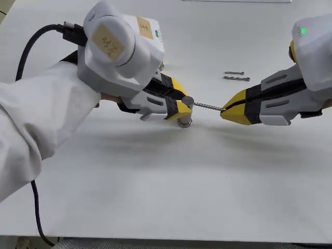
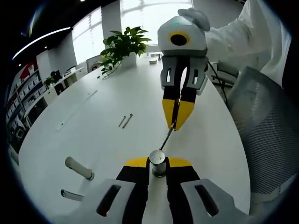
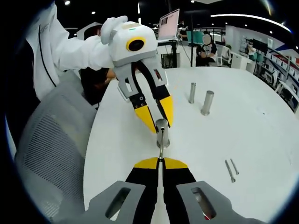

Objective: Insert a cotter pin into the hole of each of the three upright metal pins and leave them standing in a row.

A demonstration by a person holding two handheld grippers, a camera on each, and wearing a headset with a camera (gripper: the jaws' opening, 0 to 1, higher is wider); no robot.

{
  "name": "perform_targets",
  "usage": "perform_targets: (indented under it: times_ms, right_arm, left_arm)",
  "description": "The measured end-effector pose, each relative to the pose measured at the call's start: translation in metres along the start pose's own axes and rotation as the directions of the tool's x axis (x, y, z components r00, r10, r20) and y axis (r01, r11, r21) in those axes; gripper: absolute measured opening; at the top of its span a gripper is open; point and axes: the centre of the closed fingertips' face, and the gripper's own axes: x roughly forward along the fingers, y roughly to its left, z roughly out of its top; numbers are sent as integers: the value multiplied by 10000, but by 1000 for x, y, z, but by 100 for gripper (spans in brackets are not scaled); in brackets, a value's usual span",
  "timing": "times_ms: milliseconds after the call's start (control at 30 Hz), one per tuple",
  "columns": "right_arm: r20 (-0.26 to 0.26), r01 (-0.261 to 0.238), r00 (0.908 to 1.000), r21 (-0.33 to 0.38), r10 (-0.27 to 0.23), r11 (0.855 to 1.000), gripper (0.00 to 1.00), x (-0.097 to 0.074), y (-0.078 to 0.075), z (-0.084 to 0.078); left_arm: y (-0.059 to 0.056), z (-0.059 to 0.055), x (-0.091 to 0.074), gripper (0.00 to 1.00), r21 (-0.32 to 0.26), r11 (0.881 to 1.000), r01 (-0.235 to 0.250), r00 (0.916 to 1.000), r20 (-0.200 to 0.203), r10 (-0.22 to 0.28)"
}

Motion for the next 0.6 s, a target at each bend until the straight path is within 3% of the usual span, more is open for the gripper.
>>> perform_targets:
  times_ms: [267, 600]
  right_arm:
    - [-85, -165, 9998, -236, 163, 9996, 0, 0, 5, 4]
    - [-435, -166, 9989, -521, 143, 9985, 0, 7, -6, 4]
  left_arm:
    - [0, 0, -1, 10, 55, 10000, 48, 10000, 64, -48]
    - [-1, 1, -1, 10, 88, 10000, 47, 10000, 74, -47]
